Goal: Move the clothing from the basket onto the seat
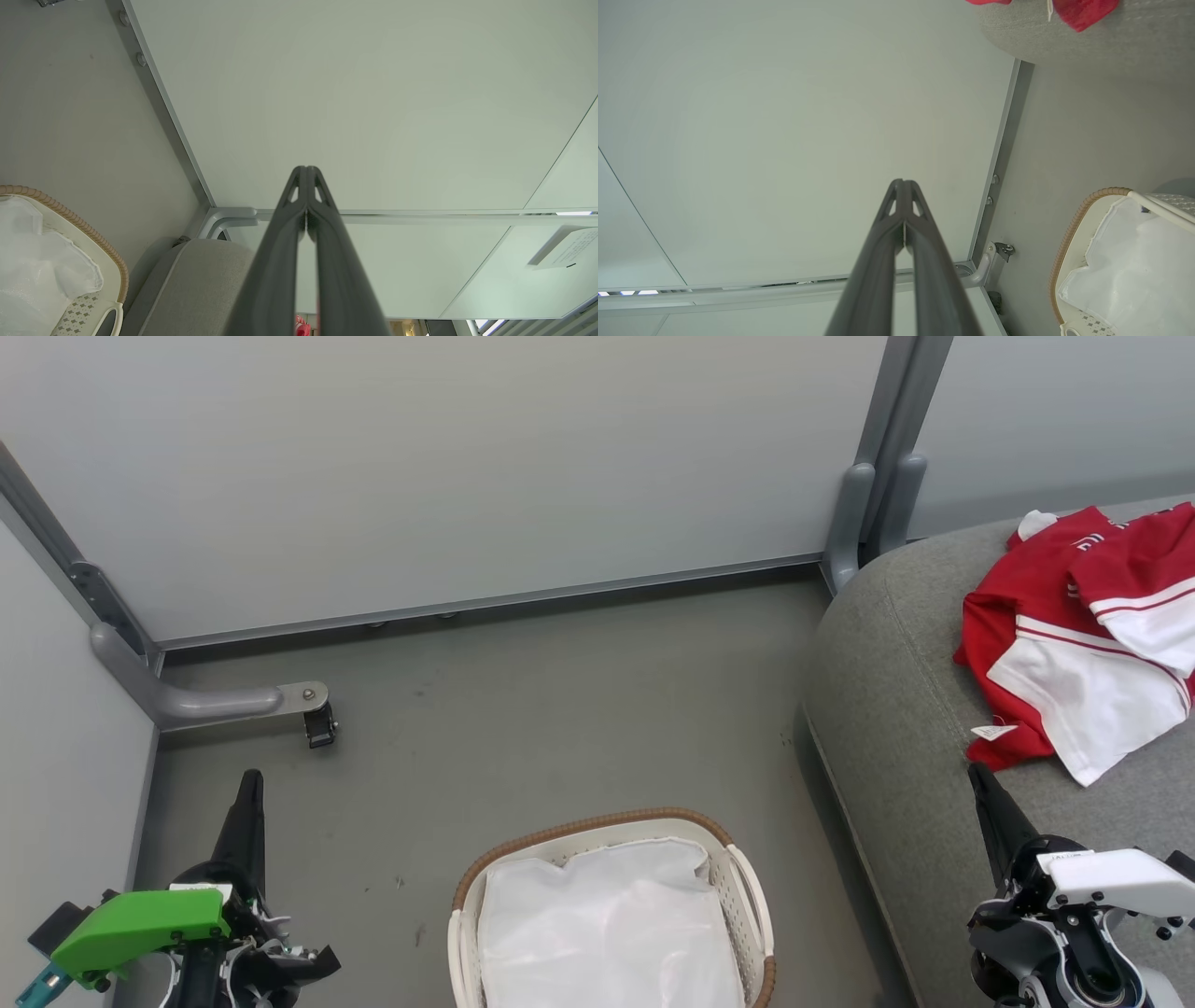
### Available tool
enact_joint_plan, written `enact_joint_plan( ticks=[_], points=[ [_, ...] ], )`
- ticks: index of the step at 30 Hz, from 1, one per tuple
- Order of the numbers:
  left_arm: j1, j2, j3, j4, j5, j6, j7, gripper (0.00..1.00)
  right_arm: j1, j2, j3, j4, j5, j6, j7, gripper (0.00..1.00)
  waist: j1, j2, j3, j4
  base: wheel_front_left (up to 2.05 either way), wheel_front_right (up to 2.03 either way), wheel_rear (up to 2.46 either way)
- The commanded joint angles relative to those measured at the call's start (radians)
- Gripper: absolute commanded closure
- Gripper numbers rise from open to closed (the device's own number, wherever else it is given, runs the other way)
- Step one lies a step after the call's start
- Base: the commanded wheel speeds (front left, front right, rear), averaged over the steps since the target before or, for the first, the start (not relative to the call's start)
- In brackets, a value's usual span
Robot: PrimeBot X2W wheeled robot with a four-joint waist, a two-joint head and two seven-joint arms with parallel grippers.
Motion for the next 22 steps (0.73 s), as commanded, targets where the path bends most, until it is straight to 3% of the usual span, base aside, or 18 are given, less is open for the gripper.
enact_joint_plan(
  ticks=[1,22],
  points=[
    [-0.010,0.005,0.002,-0.002,-0.004,-0.004,0.004,1.00,-0.007,-0.005,-0.002,-0.004,0.004,0.000,0.003,1.00,0.0000,0.0000,0.000,0.000,0.00,0.00,0.00],
    [-0.010,0.005,0.002,-0.002,-0.004,-0.004,0.004,1.00,-0.008,-0.005,-0.002,-0.004,0.004,0.000,0.003,1.00,0.0000,0.0000,0.000,0.000,0.00,0.00,0.00]
  ],
)
